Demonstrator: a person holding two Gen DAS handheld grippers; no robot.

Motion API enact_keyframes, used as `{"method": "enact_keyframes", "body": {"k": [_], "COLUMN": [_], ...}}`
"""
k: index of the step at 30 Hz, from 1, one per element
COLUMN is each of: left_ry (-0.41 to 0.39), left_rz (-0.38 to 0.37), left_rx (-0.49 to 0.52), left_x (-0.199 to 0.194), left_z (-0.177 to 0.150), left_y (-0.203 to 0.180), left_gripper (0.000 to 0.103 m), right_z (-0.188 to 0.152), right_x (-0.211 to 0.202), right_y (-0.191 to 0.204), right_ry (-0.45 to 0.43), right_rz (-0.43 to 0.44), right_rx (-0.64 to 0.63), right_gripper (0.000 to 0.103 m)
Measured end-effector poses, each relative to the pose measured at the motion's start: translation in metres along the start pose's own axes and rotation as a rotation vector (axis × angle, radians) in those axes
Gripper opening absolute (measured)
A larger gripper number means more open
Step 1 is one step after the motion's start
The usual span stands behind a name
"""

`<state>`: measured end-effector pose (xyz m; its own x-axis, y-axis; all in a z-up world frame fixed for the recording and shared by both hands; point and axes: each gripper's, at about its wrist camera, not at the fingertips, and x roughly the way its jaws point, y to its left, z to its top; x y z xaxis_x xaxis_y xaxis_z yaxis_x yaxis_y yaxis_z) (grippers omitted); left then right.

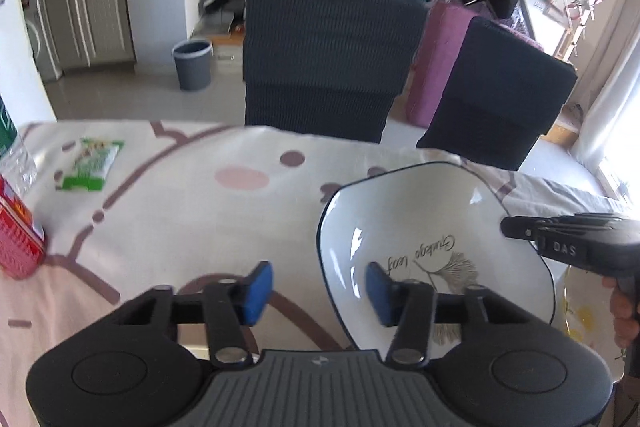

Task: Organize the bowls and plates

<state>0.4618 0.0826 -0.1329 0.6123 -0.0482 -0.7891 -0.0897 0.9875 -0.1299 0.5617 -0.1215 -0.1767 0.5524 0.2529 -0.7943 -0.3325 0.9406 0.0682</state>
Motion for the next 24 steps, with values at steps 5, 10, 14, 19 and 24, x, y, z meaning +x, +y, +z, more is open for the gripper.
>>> {"method": "enact_keyframes", "body": {"k": [5,10,14,19,24], "left_ry": [0.101,0.123,0.073,0.014,0.042], "left_rz": [-0.034,-0.050,-0.032,-0.039,-0.104], "left_rx": [-0.047,-0.031,-0.036,-0.061,-0.038], "left_x": [0.016,0.023,0.031,0.042,0.042], "left_z": [0.000,0.000,0.005,0.013,0.010], "left_y": [0.005,0.000,-0.002,0.002,0.009], "left_gripper": [0.018,0.009,0.009,0.009,0.012], "right_z": [-0.003,-0.010,-0.016,-0.023,-0.026], "right_x": [-0.004,-0.011,-0.016,-0.020,-0.022], "right_y": [0.003,0.005,0.006,0.007,-0.006], "right_ry": [0.025,0.040,0.038,0.030,0.028], "right_rz": [-0.006,-0.007,-0.019,-0.018,0.039], "right_rx": [-0.012,-0.017,-0.013,0.040,0.115], "right_gripper": [0.009,0.009,0.009,0.009,0.009]}}
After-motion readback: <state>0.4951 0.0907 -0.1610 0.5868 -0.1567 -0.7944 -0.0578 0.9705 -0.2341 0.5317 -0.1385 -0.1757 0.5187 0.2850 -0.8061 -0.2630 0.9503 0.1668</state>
